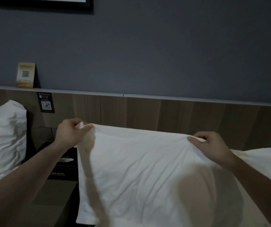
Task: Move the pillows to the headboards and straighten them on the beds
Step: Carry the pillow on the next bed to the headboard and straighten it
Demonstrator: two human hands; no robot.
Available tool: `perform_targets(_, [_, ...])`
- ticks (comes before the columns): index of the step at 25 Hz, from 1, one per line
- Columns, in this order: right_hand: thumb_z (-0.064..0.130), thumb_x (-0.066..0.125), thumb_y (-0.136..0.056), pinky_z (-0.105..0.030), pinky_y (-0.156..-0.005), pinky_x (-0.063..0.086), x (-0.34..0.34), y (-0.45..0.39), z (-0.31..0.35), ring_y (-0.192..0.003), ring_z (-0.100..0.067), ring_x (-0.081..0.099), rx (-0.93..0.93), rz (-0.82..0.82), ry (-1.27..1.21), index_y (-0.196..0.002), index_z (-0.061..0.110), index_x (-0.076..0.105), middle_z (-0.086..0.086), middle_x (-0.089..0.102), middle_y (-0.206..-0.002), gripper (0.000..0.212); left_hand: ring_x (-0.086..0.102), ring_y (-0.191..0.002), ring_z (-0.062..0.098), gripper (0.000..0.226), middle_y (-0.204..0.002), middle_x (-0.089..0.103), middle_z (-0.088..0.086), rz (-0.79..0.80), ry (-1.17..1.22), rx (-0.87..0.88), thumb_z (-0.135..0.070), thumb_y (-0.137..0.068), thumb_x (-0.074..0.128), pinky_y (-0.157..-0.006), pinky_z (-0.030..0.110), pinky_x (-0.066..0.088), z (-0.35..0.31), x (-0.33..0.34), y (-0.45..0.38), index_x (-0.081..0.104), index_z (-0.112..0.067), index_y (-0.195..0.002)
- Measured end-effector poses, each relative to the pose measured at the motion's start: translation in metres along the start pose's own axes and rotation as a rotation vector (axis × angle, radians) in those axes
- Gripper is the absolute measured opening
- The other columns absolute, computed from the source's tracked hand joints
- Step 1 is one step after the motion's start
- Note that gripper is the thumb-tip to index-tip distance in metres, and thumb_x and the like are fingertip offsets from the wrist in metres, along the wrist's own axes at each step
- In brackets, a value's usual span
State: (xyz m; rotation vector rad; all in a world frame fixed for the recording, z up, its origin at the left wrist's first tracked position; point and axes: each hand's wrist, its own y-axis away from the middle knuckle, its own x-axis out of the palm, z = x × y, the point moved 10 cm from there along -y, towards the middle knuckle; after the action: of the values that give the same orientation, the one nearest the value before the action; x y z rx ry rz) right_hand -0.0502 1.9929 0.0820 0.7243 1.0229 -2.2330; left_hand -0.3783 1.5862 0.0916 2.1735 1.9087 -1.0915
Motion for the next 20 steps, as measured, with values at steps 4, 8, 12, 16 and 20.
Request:
perform_targets(4, [0.039, 0.072, -0.094, -0.03, -0.063, 0.045, 0.035, 0.027, -0.002, -0.06, -0.003, 0.058, 0.026, 0.337, 0.071, -0.07, 0.021, 0.071, 0.01, 0.066, -0.064, 0.03, 0.068, -0.07, 0.013, 0.025, -0.071, 0.075, -0.001, 0.356, 0.068, 0.07, -0.035, -0.086, 0.082, -0.064, 0.026, 0.05, 0.01, 0.027, 0.018, 0.078, -0.014, -0.072])
perform_targets(8, [0.036, 0.067, -0.099, -0.021, -0.061, 0.043, 0.062, 0.091, 0.014, -0.061, 0.003, 0.054, 0.04, 0.59, -0.026, -0.067, 0.025, 0.068, 0.014, 0.062, -0.063, 0.034, 0.055, -0.063, 0.005, 0.046, -0.059, 0.058, -0.002, 0.935, -0.002, 0.111, -0.042, -0.085, 0.082, -0.062, 0.022, 0.045, 0.041, 0.054, 0.066, 0.066, -0.009, -0.057])
perform_targets(12, [0.041, 0.069, -0.095, -0.031, -0.066, 0.046, 0.06, 0.085, 0.025, -0.06, 0.0, 0.052, -0.084, 0.294, 0.11, -0.067, 0.018, 0.063, 0.004, 0.061, -0.061, 0.037, 0.053, -0.067, 0.009, 0.065, -0.061, 0.058, -0.003, 0.707, 0.012, 0.055, -0.071, -0.058, 0.083, -0.069, 0.029, 0.044, 0.083, 0.044, 0.047, 0.057, -0.011, -0.057])
perform_targets(16, [0.049, 0.071, -0.087, -0.034, -0.069, 0.049, 0.04, 0.053, 0.018, -0.073, -0.005, 0.063, -0.057, 0.118, 0.209, -0.074, 0.028, 0.071, 0.013, 0.07, -0.072, 0.024, 0.065, -0.075, 0.029, 0.03, -0.071, 0.069, 0.004, 0.315, -0.331, 0.137, -0.036, -0.089, 0.072, -0.067, 0.036, 0.047, 0.055, 0.022, 0.037, 0.062, -0.014, -0.071])
perform_targets(20, [0.047, 0.075, -0.085, -0.033, -0.068, 0.049, 0.011, 0.06, 0.005, -0.074, -0.006, 0.062, -0.035, 0.091, 0.282, -0.077, 0.027, 0.07, 0.013, 0.069, -0.075, 0.022, 0.065, -0.101, 0.024, 0.035, -0.105, 0.071, -0.004, 0.342, -0.297, 0.419, -0.045, -0.081, 0.076, -0.081, 0.04, 0.053, -0.004, 0.044, 0.06, 0.065, -0.03, -0.111])
